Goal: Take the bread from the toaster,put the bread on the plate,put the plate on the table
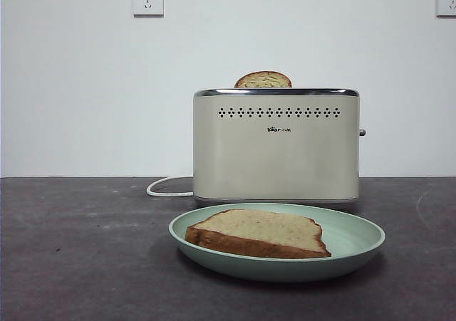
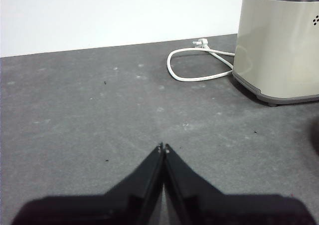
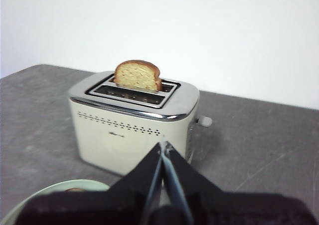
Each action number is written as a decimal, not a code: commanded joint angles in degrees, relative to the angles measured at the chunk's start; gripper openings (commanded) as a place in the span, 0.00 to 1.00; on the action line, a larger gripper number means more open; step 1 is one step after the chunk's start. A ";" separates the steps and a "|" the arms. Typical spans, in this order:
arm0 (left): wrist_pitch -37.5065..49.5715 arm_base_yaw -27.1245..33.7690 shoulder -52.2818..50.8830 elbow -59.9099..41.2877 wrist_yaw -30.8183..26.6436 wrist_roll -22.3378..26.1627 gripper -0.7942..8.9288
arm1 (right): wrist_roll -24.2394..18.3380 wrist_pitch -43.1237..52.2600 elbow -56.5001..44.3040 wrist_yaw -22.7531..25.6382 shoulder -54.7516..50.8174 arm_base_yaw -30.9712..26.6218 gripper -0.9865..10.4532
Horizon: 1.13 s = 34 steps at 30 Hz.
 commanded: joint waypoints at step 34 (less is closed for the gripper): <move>0.13 0.17 -0.22 -0.68 -0.09 -0.55 0.08 | 1.09 12.76 -34.32 6.12 -17.07 -0.11 0.09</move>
